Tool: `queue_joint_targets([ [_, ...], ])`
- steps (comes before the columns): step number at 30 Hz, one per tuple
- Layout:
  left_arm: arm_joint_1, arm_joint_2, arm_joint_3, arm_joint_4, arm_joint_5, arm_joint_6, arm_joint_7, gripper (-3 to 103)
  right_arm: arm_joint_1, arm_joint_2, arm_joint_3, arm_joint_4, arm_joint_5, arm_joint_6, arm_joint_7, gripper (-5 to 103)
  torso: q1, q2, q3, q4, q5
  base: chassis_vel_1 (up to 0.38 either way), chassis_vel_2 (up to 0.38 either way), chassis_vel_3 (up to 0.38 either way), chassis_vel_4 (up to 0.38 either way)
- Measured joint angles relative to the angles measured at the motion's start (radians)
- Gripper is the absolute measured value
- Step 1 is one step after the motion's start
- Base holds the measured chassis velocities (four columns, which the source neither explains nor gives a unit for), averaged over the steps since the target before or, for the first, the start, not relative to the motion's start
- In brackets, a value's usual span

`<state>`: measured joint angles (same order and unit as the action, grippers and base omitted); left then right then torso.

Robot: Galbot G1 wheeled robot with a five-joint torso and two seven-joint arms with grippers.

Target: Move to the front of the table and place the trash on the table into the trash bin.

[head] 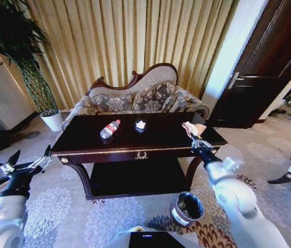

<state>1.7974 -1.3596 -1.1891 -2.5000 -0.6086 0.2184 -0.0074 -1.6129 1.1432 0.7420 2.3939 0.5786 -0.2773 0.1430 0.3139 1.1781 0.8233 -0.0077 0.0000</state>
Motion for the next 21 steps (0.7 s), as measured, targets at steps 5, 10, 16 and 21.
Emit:
queue_joint_targets([
  [5, -0.003, 0.011, 0.005, 0.000, -0.001, 0.002, 0.002, 100, -0.079, 0.016, 0.042, 0.052, -0.002, 0.014, -0.003, 0, 0.000, 0.000, 0.000, 0.0001, -0.0001, 0.000, 0.000, 0.000, 0.000],
  [10, -0.003, 0.013, 0.005, 0.000, -0.001, 0.003, 0.004, 100, -0.089, 0.027, 0.043, 0.071, -0.013, 0.014, -0.003, 0, 0.000, 0.000, 0.000, 0.0003, -0.0002, 0.000, 0.000, 0.000, 0.000],
  [16, 0.000, 0.012, 0.000, 0.000, -0.002, 0.003, 0.004, 100, -0.079, 0.039, 0.017, 0.076, -0.034, 0.009, -0.001, 0, 0.001, 0.000, 0.000, 0.0003, -0.0001, 0.026, -0.031, -0.018, 0.033],
  [21, 0.002, 0.011, -0.005, 0.001, -0.004, 0.001, 0.004, 100, -0.067, 0.044, -0.010, 0.068, -0.058, 0.007, 0.000, 0, 0.001, 0.000, 0.000, 0.0002, 0.0000, 0.120, -0.115, -0.117, 0.123],
])
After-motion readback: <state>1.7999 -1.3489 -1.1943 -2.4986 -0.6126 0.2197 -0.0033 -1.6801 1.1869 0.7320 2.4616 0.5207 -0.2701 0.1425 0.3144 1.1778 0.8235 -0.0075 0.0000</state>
